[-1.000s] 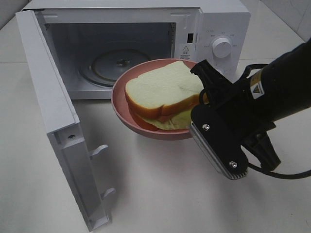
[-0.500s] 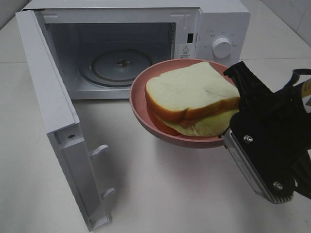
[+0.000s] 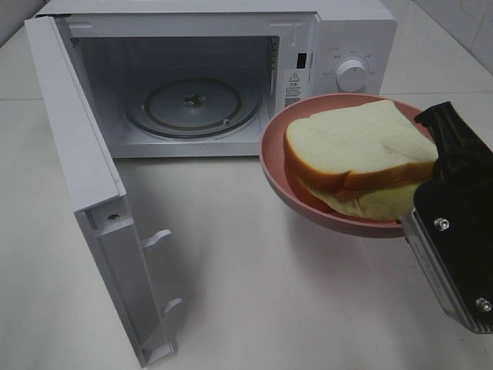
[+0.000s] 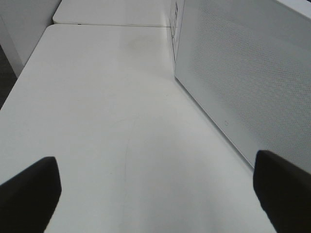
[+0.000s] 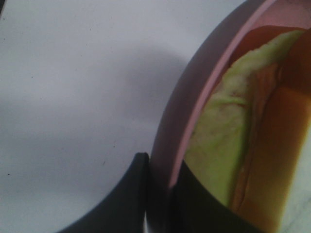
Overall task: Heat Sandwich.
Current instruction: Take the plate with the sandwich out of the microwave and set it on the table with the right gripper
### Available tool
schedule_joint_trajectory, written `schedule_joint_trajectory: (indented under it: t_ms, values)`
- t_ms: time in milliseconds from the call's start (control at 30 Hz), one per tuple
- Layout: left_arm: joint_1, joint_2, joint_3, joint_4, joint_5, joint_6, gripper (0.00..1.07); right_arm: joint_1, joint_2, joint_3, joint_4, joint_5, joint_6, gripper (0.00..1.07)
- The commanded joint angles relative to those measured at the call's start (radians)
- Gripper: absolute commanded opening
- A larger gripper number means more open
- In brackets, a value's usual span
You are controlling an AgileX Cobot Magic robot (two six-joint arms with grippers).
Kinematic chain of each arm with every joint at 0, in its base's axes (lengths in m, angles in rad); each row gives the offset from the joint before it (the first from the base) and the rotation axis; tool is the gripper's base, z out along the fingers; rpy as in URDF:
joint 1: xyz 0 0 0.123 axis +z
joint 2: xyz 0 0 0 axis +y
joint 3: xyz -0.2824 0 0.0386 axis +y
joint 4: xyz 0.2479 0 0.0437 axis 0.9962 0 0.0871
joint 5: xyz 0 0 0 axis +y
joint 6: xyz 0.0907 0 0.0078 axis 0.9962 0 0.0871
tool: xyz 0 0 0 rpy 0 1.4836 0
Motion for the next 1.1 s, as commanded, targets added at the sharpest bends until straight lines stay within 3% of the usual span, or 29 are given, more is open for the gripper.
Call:
schedule_joint_trajectory:
  t_ms: [33,433,1100]
  values:
    - [0.001,-0.029,0.003,-0.005,-0.008,0.002,1.04,0.003,-0.013,-0.003,-0.085,0.019,0.14,0.0]
    - [0.001,-0.029,0.003,-0.005,-0.008,0.002,1.04,0.003,-0.013,-0.003,-0.348,0.154,0.557,0.0]
    - [0.001,-0.029,0.003,-0.005,-0.008,0.002,1.04,0.003,-0.012,-0.003,-0.474,0.4,1.095,0.01]
